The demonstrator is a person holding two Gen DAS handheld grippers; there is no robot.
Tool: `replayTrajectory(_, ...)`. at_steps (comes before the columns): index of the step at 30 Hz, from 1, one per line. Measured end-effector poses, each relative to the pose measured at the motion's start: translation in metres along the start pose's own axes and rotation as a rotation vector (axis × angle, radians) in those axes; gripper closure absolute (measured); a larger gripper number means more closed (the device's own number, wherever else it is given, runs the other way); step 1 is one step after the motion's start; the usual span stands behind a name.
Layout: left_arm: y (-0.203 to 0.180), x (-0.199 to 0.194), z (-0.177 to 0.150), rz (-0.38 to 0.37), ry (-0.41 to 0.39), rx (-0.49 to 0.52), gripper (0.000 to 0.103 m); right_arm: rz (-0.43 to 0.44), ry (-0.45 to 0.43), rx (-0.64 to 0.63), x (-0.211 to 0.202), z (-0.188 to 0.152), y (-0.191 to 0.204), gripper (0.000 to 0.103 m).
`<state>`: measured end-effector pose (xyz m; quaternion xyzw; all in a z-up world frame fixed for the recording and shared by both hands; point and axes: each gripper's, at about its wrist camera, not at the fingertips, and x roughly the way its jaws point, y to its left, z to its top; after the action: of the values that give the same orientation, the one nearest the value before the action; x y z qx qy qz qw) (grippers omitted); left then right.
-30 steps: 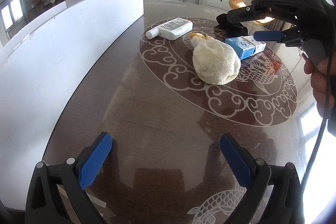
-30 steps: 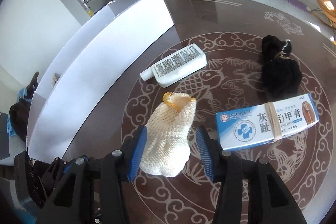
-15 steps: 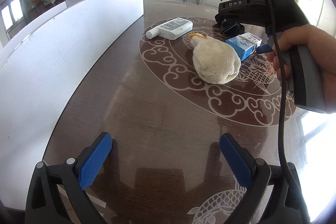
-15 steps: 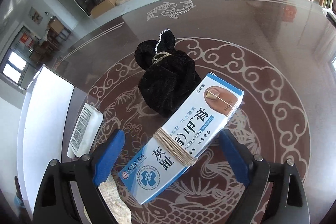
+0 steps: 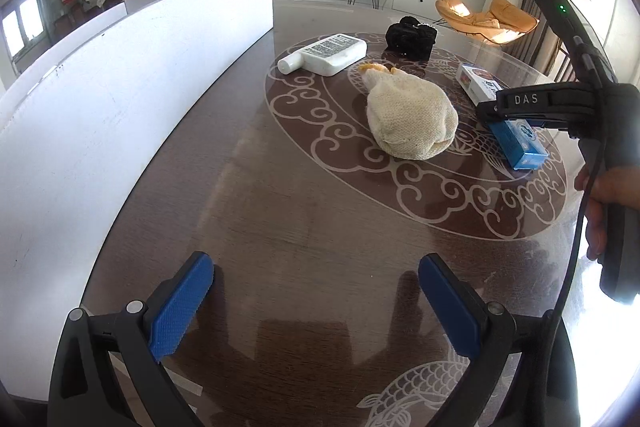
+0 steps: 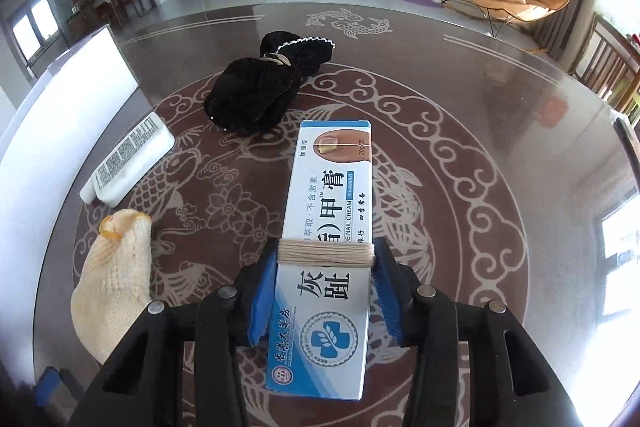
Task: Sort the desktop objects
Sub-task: 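Move the left tool to the cream knitted pouch while the right tool holds the box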
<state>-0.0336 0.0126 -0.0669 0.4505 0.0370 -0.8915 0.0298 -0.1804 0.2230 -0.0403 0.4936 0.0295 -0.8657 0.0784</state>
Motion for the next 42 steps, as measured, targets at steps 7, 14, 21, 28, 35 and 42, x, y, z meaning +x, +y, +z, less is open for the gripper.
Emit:
replayTrajectory(7, -0.003, 0.002, -0.001, 0.014, 0.005, 0.019, 0.000, 0.017, -0.068, -0.085, -0.038, -0.080, 0.004, 0.057)
replayTrajectory(14, -0.004, 0.003, 0.000, 0.022, 0.008, 0.023, 0.000, 0.010, -0.139, -0.092, -0.063, -0.127, -0.008, 0.057)
replayTrajectory(21, -0.003, 0.003, 0.000, 0.014, 0.005, 0.020, 0.000, 0.008, -0.139, -0.087, -0.064, -0.131, -0.006, 0.057)
replayTrajectory(28, -0.003, 0.003, 0.000, 0.019, 0.010, 0.027, 0.000, 0.018, -0.140, -0.094, -0.073, -0.146, -0.008, 0.057)
replayTrajectory(35, -0.003, 0.003, 0.000, 0.015, 0.009, 0.022, 0.000, -0.014, -0.129, -0.058, -0.071, -0.146, -0.014, 0.035)
replayTrajectory(42, -0.006, 0.004, 0.000, 0.028, 0.015, 0.030, 0.000, -0.002, -0.119, -0.073, -0.069, -0.145, -0.011, 0.024)
